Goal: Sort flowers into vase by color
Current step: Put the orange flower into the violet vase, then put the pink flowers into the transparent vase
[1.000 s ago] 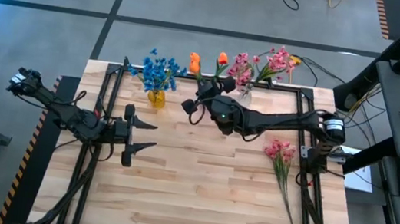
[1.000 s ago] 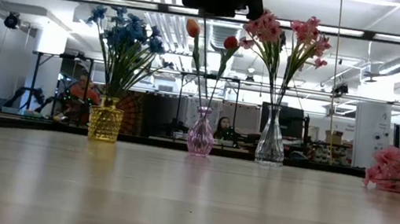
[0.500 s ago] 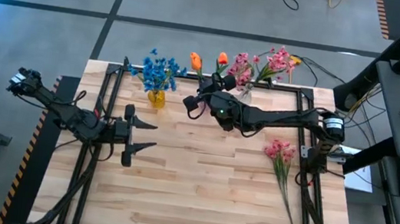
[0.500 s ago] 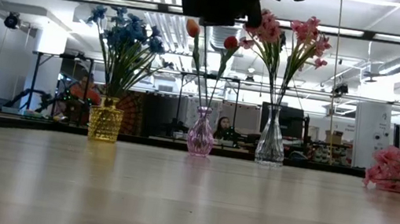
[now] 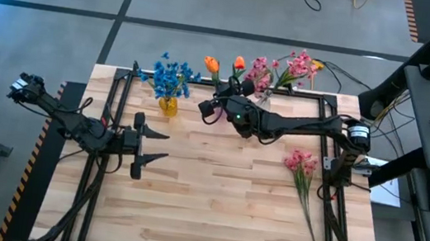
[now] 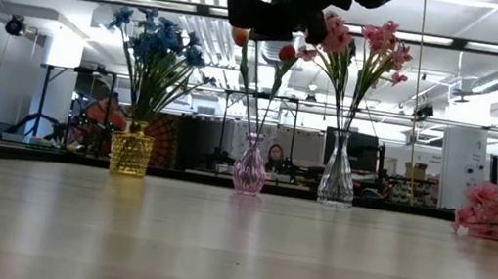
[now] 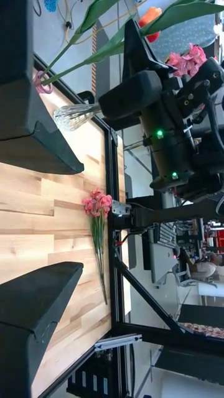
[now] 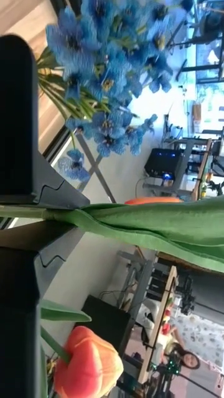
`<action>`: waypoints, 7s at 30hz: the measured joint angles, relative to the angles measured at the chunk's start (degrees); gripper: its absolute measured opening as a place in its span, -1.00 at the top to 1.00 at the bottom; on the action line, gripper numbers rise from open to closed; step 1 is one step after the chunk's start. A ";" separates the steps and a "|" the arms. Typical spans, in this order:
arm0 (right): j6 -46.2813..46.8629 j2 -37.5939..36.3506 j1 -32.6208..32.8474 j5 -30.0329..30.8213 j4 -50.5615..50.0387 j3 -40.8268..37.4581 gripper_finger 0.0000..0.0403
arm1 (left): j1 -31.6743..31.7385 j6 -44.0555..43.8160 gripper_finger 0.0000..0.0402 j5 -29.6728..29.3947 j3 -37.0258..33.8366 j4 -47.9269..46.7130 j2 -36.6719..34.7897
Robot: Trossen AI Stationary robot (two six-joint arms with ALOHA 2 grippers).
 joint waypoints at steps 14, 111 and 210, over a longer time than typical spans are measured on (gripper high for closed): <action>-0.15 0.00 -0.03 -0.07 0.02 -0.18 0.68 | 0.00 0.00 -0.12 0.00 0.00 0.02 0.00; 83.47 -26.25 23.65 -53.59 -83.25 -34.86 -0.03 | 0.28 -3.06 -0.12 -0.24 0.00 0.07 0.28; 5.15 -30.97 17.48 -39.35 9.29 -34.14 0.87 | 0.96 -2.45 -0.12 -2.70 0.00 0.09 0.28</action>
